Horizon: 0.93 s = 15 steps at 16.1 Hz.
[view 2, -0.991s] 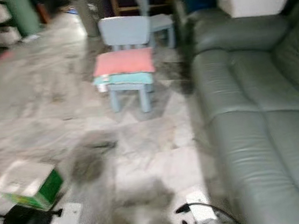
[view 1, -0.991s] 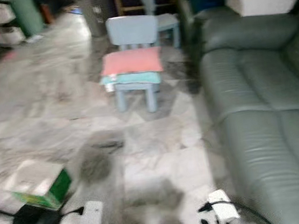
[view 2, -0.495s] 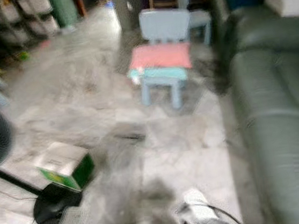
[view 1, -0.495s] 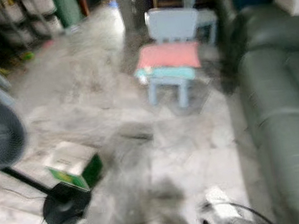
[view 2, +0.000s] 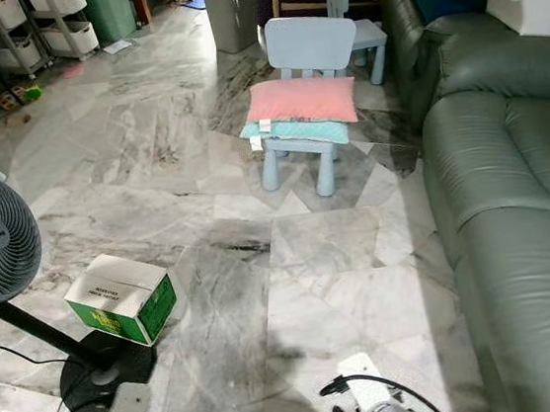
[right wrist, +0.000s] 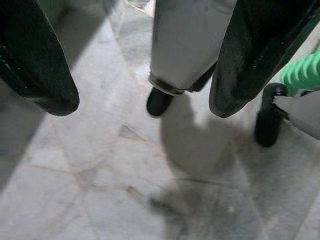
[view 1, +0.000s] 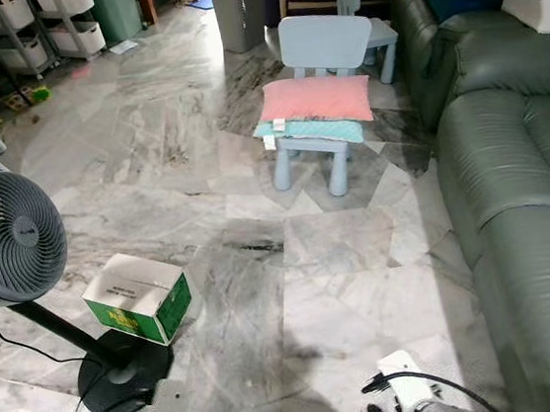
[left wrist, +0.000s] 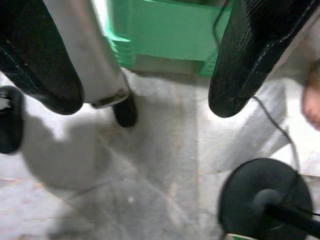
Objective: Move the pillow to the sofa
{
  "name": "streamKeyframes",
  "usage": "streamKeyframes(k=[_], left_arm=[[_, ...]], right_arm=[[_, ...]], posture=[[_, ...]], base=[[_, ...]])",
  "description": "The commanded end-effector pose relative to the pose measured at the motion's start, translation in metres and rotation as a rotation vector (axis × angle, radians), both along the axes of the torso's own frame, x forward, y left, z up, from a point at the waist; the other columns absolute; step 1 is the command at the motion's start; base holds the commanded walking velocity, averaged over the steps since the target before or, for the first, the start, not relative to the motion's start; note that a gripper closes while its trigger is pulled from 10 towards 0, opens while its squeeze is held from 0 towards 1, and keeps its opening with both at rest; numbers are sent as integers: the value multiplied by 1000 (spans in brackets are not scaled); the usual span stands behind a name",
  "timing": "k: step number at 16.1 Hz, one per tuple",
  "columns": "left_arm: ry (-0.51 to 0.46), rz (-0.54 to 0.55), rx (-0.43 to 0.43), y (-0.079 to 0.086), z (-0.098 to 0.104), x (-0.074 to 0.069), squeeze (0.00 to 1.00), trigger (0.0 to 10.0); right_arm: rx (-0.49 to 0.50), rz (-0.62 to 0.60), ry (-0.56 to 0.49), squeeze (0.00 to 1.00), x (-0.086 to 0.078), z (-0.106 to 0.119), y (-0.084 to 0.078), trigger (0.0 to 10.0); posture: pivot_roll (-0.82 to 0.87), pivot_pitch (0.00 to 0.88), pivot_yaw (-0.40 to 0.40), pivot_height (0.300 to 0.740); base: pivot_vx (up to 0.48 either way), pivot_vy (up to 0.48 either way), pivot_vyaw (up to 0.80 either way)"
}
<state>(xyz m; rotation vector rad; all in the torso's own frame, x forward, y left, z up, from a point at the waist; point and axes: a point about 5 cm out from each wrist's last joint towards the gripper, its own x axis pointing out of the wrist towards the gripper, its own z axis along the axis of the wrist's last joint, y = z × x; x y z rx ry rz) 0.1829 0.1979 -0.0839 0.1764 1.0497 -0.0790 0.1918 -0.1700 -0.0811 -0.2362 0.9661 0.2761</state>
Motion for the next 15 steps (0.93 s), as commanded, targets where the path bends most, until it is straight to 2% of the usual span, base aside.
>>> streamKeyframes(k=[1, 15], left_arm=[[-10, -4, 2, 2, 1, 2, 0, 10000], [-4, -20, 1, 1, 1, 2, 0, 10000]], right_arm=[[6, -22, -10, 0, 1, 1, 0, 10000], [14, -30, -12, 0, 1, 0, 1, 10000]], posture=[[-88, 73, 7, 740], [-90, 78, 9, 740]], base=[[341, 0, 0], [389, 261, 0]])
